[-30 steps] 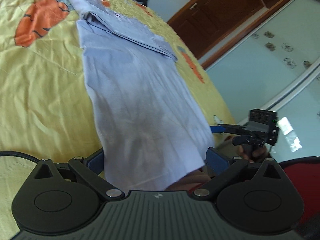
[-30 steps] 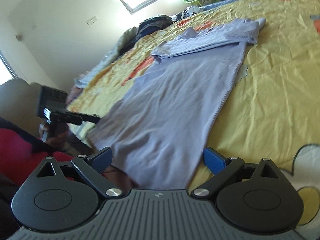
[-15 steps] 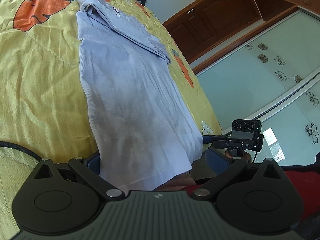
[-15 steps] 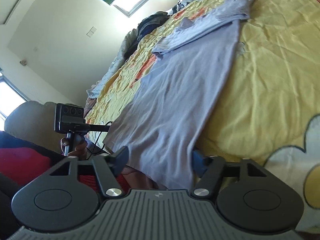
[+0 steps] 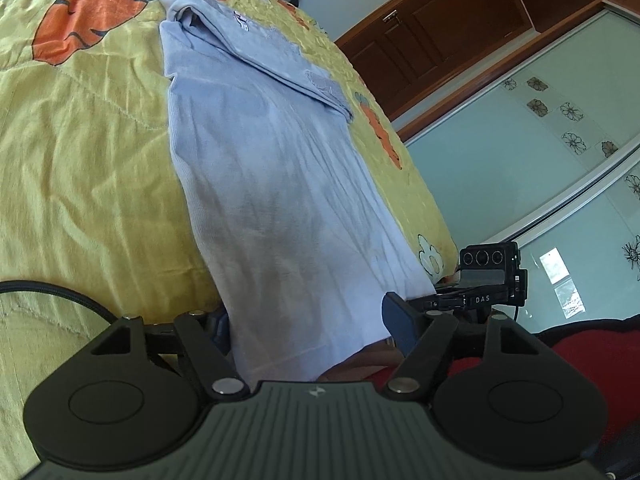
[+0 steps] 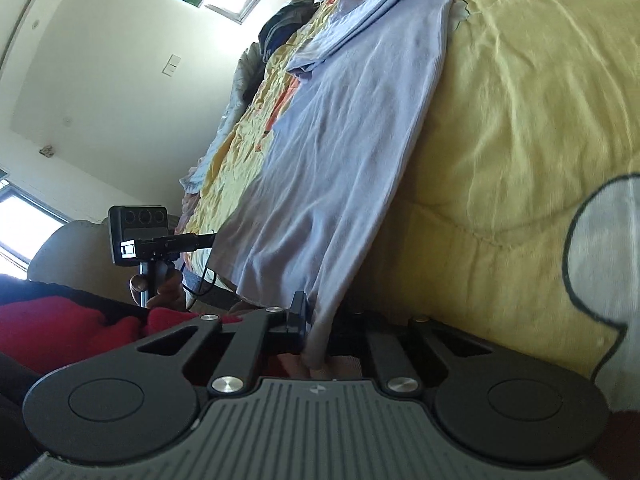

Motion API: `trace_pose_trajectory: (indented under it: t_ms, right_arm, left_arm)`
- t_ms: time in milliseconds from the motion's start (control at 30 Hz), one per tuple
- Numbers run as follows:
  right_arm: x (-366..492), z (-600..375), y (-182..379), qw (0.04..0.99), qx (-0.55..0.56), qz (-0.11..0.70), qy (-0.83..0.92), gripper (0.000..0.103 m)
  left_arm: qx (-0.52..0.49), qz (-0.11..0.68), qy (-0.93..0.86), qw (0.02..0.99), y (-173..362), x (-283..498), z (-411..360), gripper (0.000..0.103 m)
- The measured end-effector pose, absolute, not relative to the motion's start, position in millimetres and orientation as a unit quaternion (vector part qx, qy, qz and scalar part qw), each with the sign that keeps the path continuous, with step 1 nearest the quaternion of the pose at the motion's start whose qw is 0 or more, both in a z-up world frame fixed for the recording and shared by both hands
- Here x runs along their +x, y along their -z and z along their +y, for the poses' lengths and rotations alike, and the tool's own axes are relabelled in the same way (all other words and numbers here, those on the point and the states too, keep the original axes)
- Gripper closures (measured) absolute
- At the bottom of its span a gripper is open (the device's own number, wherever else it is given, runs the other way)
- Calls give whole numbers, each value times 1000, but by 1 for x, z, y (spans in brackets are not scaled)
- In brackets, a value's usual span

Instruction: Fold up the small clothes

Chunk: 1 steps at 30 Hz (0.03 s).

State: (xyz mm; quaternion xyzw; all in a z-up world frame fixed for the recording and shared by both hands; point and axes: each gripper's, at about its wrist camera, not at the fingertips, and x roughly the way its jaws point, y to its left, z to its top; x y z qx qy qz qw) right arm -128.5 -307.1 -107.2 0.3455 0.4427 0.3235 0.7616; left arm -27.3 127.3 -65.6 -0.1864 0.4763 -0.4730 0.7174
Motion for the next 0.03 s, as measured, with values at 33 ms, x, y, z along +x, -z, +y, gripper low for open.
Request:
trace_pose_trajectory:
  t_ms: [33]
  right_arm:
    - [-129, -306, 107, 762, 343, 445, -323, 89]
  left_arm:
    - [-183, 477, 473, 718, 65, -28, 127, 32]
